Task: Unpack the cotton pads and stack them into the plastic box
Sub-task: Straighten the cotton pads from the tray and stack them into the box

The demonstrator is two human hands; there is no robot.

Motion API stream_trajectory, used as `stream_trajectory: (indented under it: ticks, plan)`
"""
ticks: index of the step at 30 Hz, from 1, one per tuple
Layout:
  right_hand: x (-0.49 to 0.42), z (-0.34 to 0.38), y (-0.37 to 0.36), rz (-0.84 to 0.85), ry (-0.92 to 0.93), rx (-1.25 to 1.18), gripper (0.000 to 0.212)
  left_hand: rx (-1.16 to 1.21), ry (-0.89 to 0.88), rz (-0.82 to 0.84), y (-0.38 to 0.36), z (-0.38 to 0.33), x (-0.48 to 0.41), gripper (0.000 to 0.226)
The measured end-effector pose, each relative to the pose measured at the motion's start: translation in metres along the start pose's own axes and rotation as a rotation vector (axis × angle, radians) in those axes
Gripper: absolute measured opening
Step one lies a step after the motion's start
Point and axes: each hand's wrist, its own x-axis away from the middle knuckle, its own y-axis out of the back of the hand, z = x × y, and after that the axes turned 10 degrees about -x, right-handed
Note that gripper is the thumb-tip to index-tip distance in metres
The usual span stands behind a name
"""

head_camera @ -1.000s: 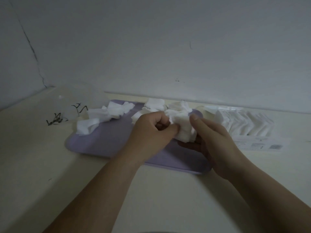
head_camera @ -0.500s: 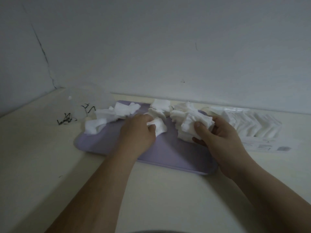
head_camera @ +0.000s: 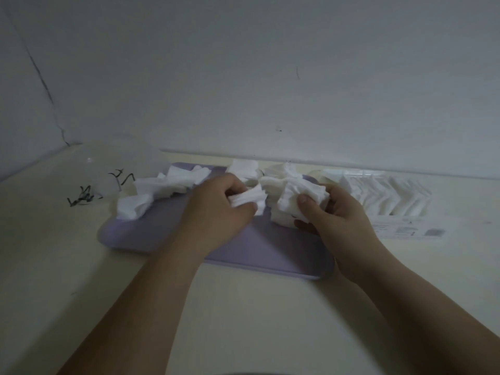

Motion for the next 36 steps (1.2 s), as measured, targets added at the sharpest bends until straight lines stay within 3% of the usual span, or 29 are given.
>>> stream_trajectory:
  ticks: [3, 6, 12, 20, 24, 26, 29, 31, 34, 36]
  plan:
    - [0.001, 0.001, 0.001, 0.023, -0.004, 0.03, 0.05, 0.482, 0.007, 0.197, 0.01, -0.014, 0.002, 0.017]
    - [0.003, 0.006, 0.001, 0.15, -0.022, -0.037, 0.038, 0.679, -0.061, 0.362, 0.009, -0.025, 0.011, 0.017]
    - [0.008, 0.013, 0.002, 0.316, -0.046, -0.086, 0.027, 0.655, -0.043, 0.268, 0.001, -0.022, 0.012, 0.025]
    - [0.009, 0.022, 0.0, 0.369, -0.103, -0.1, 0.027, 0.559, -0.009, 0.193, 0.002, -0.024, 0.012, 0.032]
    - [0.01, 0.019, -0.003, 0.274, -0.03, -0.046, 0.035, 0.401, 0.053, 0.086, -0.005, -0.022, 0.011, 0.054]
    - [0.01, 0.023, -0.004, 0.279, -0.04, -0.043, 0.035, 0.443, 0.093, 0.165, -0.006, -0.021, 0.011, 0.068]
    - [0.016, 0.039, -0.001, 0.418, -0.088, -0.063, 0.023, 0.571, 0.088, 0.32, -0.004, -0.023, 0.012, 0.08]
    - [0.021, 0.047, -0.003, 0.467, -0.114, -0.037, 0.028, 0.616, 0.058, 0.365, -0.002, -0.025, 0.015, 0.079]
    - [0.023, 0.048, -0.005, 0.358, -0.144, 0.046, 0.067, 0.558, 0.018, 0.328, -0.002, -0.034, 0.015, 0.07]
    - [0.022, 0.049, -0.006, 0.276, -0.133, 0.067, 0.074, 0.488, -0.025, 0.308, -0.003, -0.044, 0.013, 0.063]
